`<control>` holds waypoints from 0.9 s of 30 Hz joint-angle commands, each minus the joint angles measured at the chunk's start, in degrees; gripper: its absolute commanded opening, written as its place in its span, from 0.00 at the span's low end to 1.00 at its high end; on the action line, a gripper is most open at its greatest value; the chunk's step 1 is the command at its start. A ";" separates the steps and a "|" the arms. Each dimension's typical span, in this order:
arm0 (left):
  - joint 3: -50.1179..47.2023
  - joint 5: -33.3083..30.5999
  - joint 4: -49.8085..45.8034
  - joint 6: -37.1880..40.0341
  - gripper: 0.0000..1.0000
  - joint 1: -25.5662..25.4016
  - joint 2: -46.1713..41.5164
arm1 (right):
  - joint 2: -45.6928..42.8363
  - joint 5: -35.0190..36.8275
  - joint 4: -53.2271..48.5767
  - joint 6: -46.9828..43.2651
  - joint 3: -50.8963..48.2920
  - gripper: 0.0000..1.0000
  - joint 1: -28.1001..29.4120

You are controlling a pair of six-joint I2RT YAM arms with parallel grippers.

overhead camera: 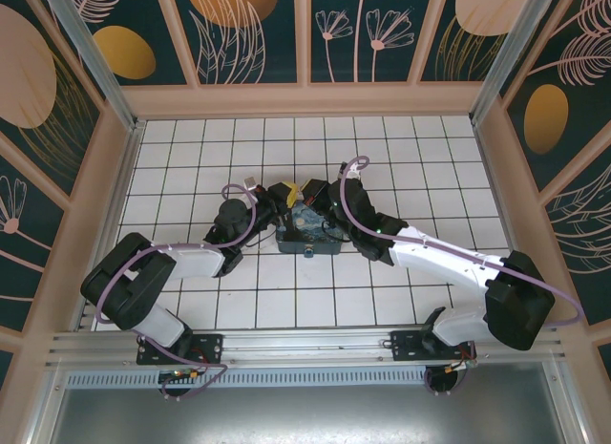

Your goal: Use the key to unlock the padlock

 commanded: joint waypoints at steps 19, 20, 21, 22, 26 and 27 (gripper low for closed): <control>12.19 6.40 -29.98 30.56 0.00 -0.26 -2.56 | -18.15 -17.17 -3.24 -26.90 -13.30 0.42 -7.59; 12.64 6.97 -30.94 30.61 0.00 -0.27 -2.56 | -18.28 -16.79 -3.49 -29.96 -13.19 0.41 -7.59; 13.09 7.73 -32.30 30.38 0.00 -0.27 -2.54 | -18.47 -16.75 -3.04 -33.57 -13.55 0.39 -7.65; 13.57 8.49 -33.29 30.26 0.00 -0.27 -2.59 | -18.82 -16.73 -2.22 -36.93 -14.30 0.38 -7.68; 15.52 11.51 -37.25 30.55 0.00 -0.27 -3.01 | -21.52 -20.02 4.21 -45.06 -18.98 0.36 -8.83; 16.09 12.33 -37.92 30.76 0.00 -0.27 -3.10 | -21.97 -22.25 6.39 -45.54 -20.30 0.36 -10.04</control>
